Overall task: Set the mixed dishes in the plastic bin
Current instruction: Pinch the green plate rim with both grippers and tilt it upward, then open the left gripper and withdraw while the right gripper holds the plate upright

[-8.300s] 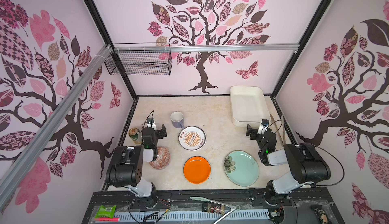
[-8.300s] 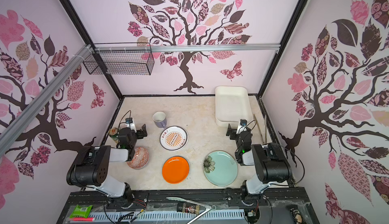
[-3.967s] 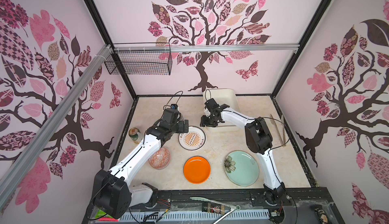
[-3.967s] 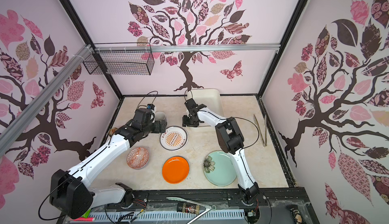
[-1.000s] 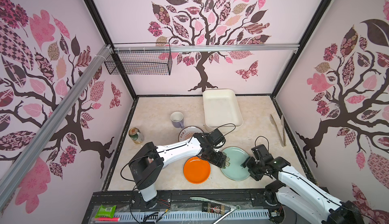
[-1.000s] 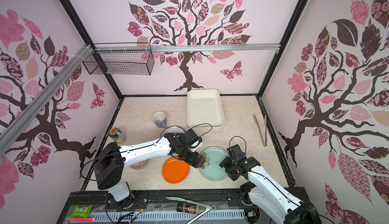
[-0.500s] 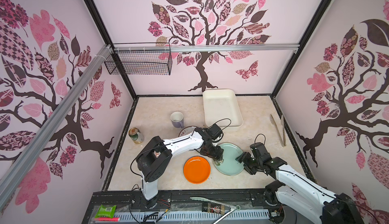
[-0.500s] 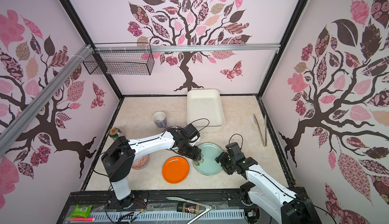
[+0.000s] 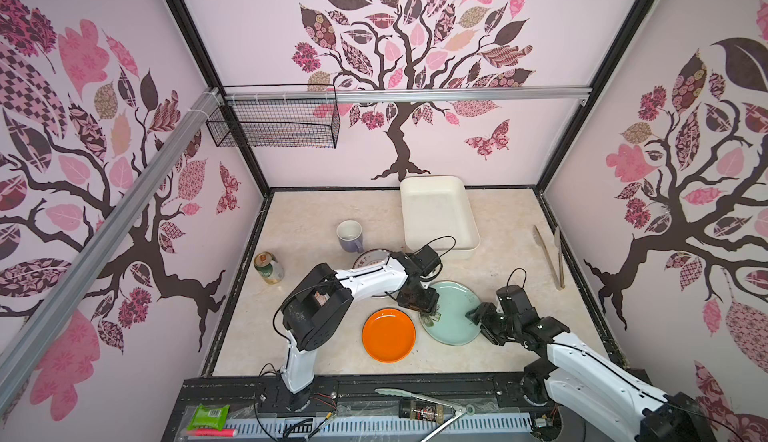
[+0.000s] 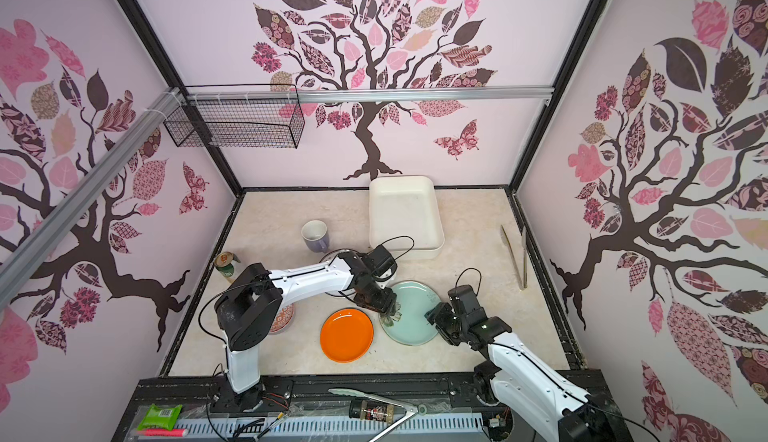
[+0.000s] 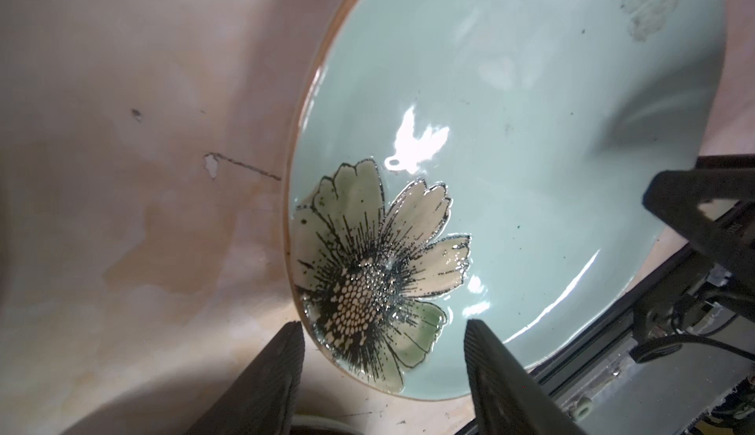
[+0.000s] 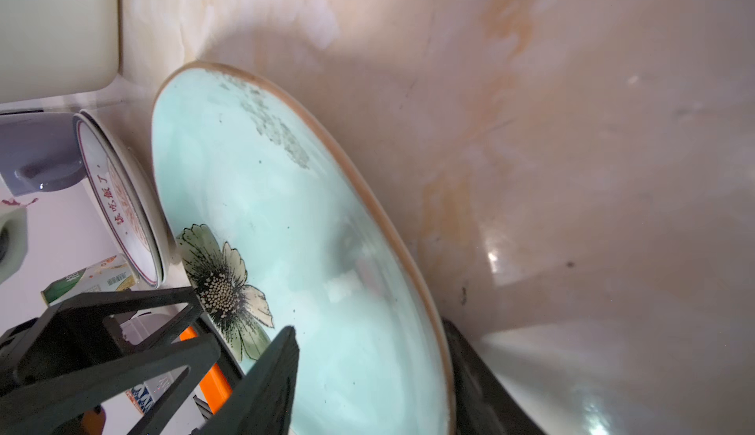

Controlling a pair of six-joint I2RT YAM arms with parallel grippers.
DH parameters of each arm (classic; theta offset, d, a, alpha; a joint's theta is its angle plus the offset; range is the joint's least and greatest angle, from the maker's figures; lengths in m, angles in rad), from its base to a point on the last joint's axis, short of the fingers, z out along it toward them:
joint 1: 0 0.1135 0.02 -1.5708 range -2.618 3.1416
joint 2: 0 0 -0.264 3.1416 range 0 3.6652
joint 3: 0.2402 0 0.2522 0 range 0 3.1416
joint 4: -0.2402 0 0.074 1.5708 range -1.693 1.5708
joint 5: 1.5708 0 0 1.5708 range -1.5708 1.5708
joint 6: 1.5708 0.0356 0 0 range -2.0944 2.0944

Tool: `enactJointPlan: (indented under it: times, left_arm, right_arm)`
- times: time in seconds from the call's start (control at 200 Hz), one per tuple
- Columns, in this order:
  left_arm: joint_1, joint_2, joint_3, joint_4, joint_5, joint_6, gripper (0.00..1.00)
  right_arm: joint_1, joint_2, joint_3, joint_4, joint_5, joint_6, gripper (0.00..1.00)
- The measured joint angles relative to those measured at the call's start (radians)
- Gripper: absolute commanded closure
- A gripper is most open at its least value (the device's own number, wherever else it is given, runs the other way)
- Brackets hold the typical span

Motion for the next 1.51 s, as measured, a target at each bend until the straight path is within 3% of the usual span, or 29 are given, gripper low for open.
enactJointPlan:
  times: [0.185,0.37,0.67,0.75,1.02,1.23,1.3,1.505]
  left_arm:
    - [0.02,0.031,0.026,0.0,-0.008,0.002,0.42]
    - [0.028,0.085,0.062,-0.017,-0.016,0.025,0.65]
    - [0.062,0.095,0.082,-0.037,-0.006,0.021,0.86]
    - [0.067,0.096,0.084,-0.039,-0.004,0.023,0.88]
    - [0.078,0.1,0.086,-0.048,0.021,0.023,0.88]
    - [0.079,0.101,0.087,-0.055,0.028,0.029,0.85]
    - [0.089,0.1,0.089,-0.066,0.028,0.032,0.78]
    - [0.057,0.103,0.09,-0.087,0.043,0.079,0.48]
  right_arm:
    - [0.0,-0.008,-0.018,0.039,-0.018,0.002,0.41]
    - [0.0,0.014,-0.022,0.073,-0.036,0.0,0.41]
    - [-0.003,0.024,-0.038,0.122,-0.058,0.001,0.43]
    - [-0.004,0.024,-0.051,0.151,-0.066,0.003,0.45]
    - [-0.007,0.006,-0.089,0.196,-0.073,0.002,0.64]
    - [-0.012,-0.019,-0.113,0.186,-0.064,-0.01,0.94]
    - [-0.015,-0.036,-0.118,0.199,-0.076,-0.015,1.0]
    - [-0.013,-0.081,-0.103,0.139,-0.082,-0.023,1.0]
